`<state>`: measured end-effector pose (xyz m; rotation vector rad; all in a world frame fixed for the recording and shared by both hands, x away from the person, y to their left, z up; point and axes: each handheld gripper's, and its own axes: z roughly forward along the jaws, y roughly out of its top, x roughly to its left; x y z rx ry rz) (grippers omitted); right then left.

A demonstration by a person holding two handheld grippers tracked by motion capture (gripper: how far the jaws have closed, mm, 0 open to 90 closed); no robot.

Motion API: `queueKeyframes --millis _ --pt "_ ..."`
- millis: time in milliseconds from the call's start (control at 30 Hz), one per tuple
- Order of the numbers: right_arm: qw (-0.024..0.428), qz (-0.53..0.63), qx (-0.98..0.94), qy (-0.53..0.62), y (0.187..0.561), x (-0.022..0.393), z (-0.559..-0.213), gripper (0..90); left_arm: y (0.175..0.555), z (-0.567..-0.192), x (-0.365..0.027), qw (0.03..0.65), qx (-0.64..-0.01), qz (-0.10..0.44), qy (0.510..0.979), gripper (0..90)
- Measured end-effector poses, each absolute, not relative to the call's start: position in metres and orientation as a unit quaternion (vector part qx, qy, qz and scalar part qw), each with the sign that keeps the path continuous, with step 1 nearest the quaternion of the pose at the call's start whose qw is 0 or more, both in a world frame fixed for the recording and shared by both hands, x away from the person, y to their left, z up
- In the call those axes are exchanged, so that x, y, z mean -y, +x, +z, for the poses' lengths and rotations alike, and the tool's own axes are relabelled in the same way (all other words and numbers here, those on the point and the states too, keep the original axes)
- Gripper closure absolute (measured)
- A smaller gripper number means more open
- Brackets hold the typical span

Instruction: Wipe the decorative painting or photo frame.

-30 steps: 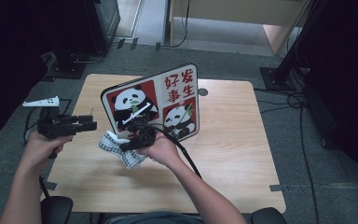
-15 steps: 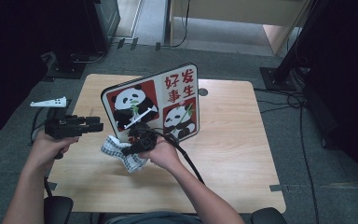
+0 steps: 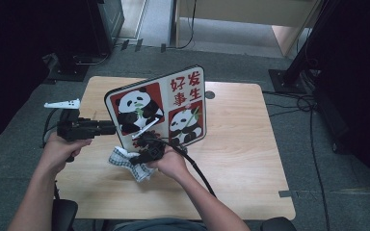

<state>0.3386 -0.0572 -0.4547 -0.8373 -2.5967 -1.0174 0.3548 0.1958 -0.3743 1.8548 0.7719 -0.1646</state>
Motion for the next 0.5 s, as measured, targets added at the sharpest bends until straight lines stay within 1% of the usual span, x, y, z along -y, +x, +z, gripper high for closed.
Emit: queueKeyframes --millis 267,400,500 --pt "0.117 -0.342 0.889 -0.282 0.337 0.062 -0.466 81.0 0.362 -0.379 -0.18 0.513 -0.312 -0.073 0.796 64.4" --pt "0.115 -0.338 0.89 -0.282 0.337 0.068 -0.466 80.9 0.365 -0.38 -0.175 0.511 -0.31 -0.073 0.798 69.4" --pt "0.128 -0.338 0.886 -0.292 0.337 0.073 -0.465 81.3 0.366 -0.381 -0.175 0.514 -0.308 -0.069 0.798 74.6"
